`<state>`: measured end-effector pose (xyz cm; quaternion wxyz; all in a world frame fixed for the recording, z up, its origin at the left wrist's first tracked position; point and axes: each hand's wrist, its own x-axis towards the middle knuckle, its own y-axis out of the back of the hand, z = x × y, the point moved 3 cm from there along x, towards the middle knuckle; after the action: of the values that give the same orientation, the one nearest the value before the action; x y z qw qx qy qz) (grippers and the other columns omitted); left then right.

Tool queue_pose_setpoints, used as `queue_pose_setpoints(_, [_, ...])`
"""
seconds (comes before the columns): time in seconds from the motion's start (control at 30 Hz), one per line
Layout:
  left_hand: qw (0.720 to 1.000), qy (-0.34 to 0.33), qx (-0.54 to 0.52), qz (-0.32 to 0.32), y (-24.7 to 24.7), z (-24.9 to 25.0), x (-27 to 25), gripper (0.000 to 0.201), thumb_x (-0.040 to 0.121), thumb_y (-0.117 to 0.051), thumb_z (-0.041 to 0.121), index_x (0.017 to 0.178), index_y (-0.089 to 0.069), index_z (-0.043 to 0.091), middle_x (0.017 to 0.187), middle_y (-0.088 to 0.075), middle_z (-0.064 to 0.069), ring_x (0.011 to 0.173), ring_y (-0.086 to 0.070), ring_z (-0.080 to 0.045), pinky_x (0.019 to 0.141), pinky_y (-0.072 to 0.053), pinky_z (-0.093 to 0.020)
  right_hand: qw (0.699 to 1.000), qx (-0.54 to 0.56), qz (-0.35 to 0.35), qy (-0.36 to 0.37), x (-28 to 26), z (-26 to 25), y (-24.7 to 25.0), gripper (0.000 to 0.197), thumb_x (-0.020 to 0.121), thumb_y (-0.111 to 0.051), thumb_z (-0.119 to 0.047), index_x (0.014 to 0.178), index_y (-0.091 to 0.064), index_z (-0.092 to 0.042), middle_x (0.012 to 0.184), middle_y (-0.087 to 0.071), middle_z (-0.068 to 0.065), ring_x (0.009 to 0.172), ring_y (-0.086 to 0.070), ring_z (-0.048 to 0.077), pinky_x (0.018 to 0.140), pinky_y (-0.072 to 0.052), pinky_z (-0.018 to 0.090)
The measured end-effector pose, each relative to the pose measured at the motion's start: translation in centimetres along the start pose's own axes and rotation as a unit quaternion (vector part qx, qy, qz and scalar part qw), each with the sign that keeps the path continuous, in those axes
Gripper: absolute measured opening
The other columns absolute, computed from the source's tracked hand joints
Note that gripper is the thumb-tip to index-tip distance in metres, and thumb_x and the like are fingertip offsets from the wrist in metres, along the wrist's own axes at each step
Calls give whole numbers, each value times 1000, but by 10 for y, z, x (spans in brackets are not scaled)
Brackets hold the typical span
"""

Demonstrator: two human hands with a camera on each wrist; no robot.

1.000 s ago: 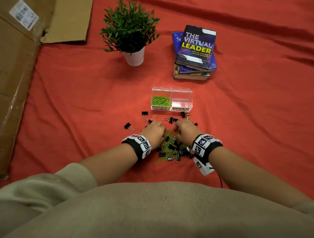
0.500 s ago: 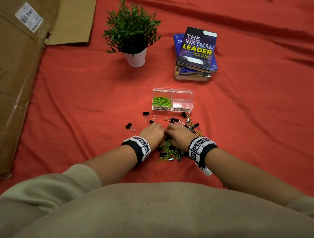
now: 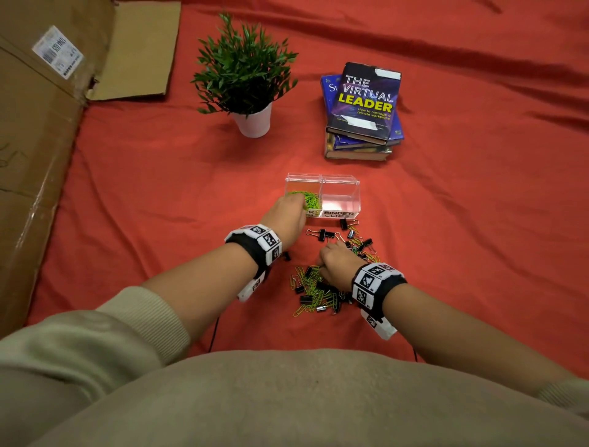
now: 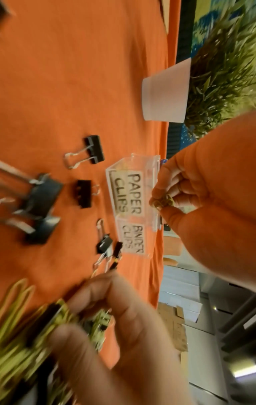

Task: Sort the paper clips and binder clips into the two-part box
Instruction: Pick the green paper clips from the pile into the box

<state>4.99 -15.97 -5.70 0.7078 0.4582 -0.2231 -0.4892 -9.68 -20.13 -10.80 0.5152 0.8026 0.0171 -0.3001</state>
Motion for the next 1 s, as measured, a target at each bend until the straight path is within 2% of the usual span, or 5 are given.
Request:
queue_pose_setpoints(0.23, [998,13,58,-7,15,-13,40,18,94,-43,9,104,-56,4,110,-59,-13,105,-50,-29,93,-44,-40,973,219,-12,-74,-5,8,26,9,85,-59,-9,90,-65,-5,82,-66,1,80,-64,19,68,-51,24])
queue_pose_setpoints(0.37, [996,15,81,-43,9,-20,40,24,96,-47,15,114,-60,7,120,-58,-10,117,-44,-28,105,-36,-40,913,395,-4,-99,0,16,53,8,86,-63,-8,78,-65,-9,77,-71,9,62,-61,17,61,-53,29])
queue_pose_setpoints(0.6, [998,10,9,58,3,-20,-3,19,85,-57,15,105,-58,13,108,-48,-7,105,-46,-23,91,-45,-38,858,486,122,-110,44,15,112,9,85,-65,-4,80,-60,-8,65,-60,6,53,-56,17,51,-51,27])
queue_pose_setpoints(0.77, [990,-62,-1,-125,-32,-18,-43,21,84,-57,15,104,-62,11,109,-54,-9,107,-52,-26,90,-46,-35,914,329,203,-125,79,2,119,2,85,-64,-11,84,-63,-9,76,-64,7,70,-60,21,71,-52,36])
queue_pose_setpoints(1.0, [978,-95,33,-184,-53,-11,-65,34,89,-58,20,122,-57,14,117,-52,-9,114,-49,-25,89,-44,-35,958,214,181,-64,57,-10,106,14,89,-58,-16,96,-67,-9,91,-68,5,81,-61,19,73,-49,27])
